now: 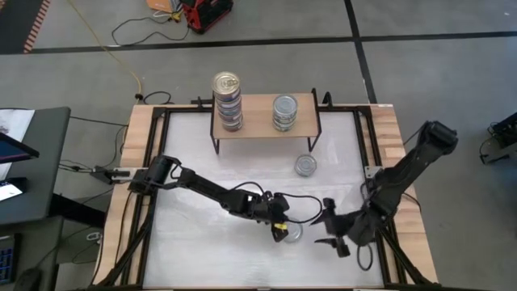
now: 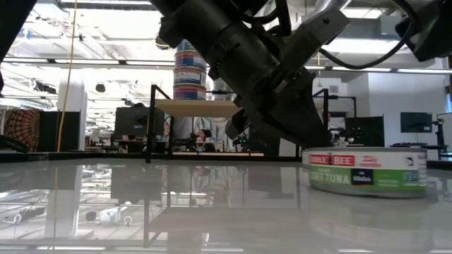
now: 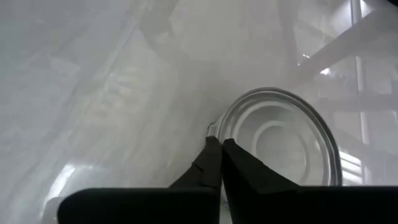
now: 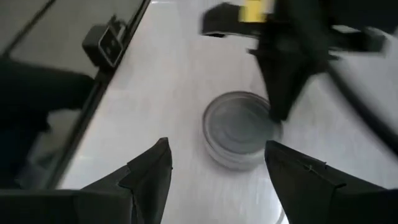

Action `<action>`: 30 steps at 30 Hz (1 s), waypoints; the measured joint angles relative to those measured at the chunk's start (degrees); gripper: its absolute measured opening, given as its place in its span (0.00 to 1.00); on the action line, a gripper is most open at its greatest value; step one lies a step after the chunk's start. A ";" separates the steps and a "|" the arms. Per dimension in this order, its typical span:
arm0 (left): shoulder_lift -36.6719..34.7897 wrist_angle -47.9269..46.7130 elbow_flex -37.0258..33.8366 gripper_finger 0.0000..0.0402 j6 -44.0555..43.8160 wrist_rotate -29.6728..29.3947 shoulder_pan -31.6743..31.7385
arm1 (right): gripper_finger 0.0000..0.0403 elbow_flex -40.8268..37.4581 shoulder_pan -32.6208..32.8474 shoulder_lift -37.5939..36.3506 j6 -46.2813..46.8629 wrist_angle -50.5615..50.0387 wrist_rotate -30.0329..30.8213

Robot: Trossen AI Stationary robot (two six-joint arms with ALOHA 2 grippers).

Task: Stack canned seafood by type on shelf
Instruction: Stack the green tuna can on top of the green tuna can

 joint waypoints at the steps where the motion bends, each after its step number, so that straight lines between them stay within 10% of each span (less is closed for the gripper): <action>1: -0.04 0.00 -0.23 0.00 -0.02 0.30 0.27 | 0.70 0.52 -0.20 1.70 -2.18 0.22 0.43; 30: -0.02 -4.08 -0.49 0.00 7.59 11.33 7.99 | 0.96 15.98 -10.77 17.22 -28.33 -12.89 -1.42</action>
